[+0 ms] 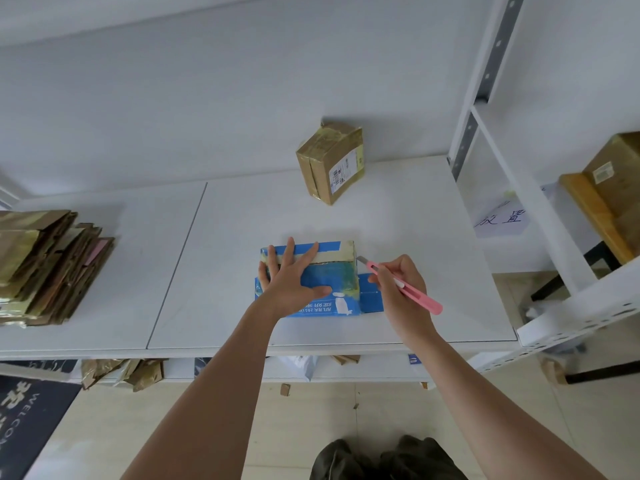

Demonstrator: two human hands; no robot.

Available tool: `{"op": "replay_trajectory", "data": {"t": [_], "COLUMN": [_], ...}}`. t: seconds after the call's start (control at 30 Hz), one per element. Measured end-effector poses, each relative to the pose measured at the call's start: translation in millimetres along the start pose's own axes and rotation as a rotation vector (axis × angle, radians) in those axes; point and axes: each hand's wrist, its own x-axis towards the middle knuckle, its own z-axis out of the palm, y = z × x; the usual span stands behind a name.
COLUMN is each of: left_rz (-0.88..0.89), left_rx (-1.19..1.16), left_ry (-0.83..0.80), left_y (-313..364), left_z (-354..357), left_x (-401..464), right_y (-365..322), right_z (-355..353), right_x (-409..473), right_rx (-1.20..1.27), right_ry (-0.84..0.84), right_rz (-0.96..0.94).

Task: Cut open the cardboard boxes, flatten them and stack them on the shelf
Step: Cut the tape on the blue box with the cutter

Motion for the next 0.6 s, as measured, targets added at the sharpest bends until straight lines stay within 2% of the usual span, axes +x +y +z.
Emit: {"op": "replay_trajectory", "data": {"t": [0.6], "left_rz": [0.014], "left_rx": [0.026], "left_ry": [-0.029], "left_y": [-2], "left_z": [0], "left_x": [1], "right_y": [3], "right_z": [-8], "right_x": [-14], "right_rx": [-0.041], "right_ry": [-0.086], "right_rz": [-0.024]}}
